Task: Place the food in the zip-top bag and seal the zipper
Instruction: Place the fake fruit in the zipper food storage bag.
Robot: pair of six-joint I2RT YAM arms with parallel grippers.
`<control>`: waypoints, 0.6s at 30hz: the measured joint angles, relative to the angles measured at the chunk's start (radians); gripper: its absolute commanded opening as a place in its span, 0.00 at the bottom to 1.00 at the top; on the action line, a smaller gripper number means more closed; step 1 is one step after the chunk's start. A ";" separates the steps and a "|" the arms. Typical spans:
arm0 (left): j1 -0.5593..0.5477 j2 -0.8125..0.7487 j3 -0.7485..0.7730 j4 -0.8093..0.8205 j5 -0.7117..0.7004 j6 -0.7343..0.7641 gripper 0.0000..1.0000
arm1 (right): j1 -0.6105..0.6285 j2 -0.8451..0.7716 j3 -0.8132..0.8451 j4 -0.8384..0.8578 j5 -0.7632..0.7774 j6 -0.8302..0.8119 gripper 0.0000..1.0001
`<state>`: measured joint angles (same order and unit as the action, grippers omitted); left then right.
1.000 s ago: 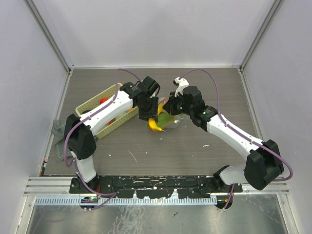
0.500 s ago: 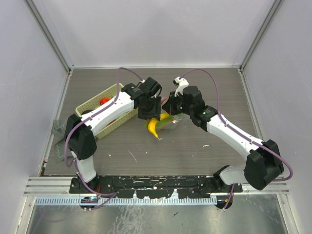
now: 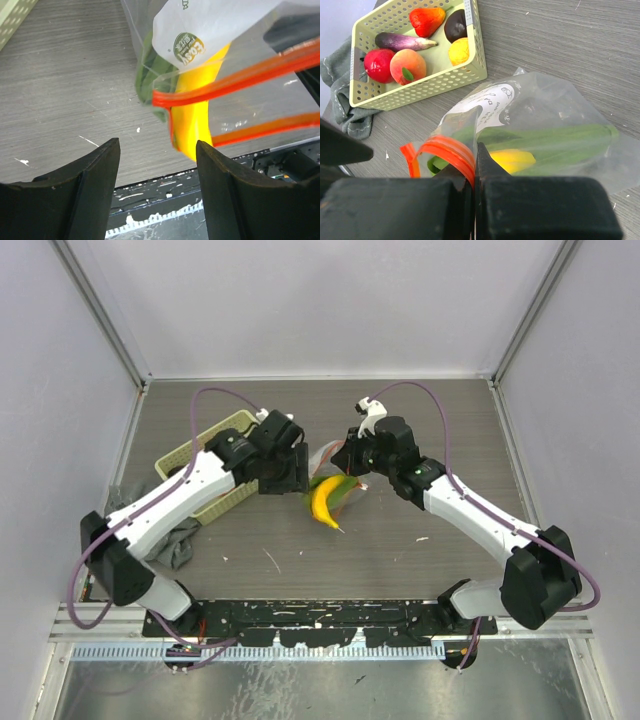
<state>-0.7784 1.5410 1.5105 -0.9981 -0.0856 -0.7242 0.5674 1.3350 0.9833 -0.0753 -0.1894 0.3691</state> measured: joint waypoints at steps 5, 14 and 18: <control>-0.061 -0.108 -0.142 0.057 -0.006 -0.101 0.56 | 0.000 0.001 0.000 0.000 0.001 0.009 0.03; -0.193 -0.129 -0.342 0.262 -0.016 -0.294 0.58 | 0.000 0.008 0.000 0.003 0.005 0.034 0.03; -0.219 -0.166 -0.396 0.362 -0.042 -0.370 0.60 | 0.000 0.008 0.000 0.006 0.008 0.043 0.03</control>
<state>-0.9977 1.3746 1.1141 -0.6357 -0.1272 -1.0946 0.5674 1.3426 0.9833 -0.0689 -0.1810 0.4118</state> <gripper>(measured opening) 0.585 0.039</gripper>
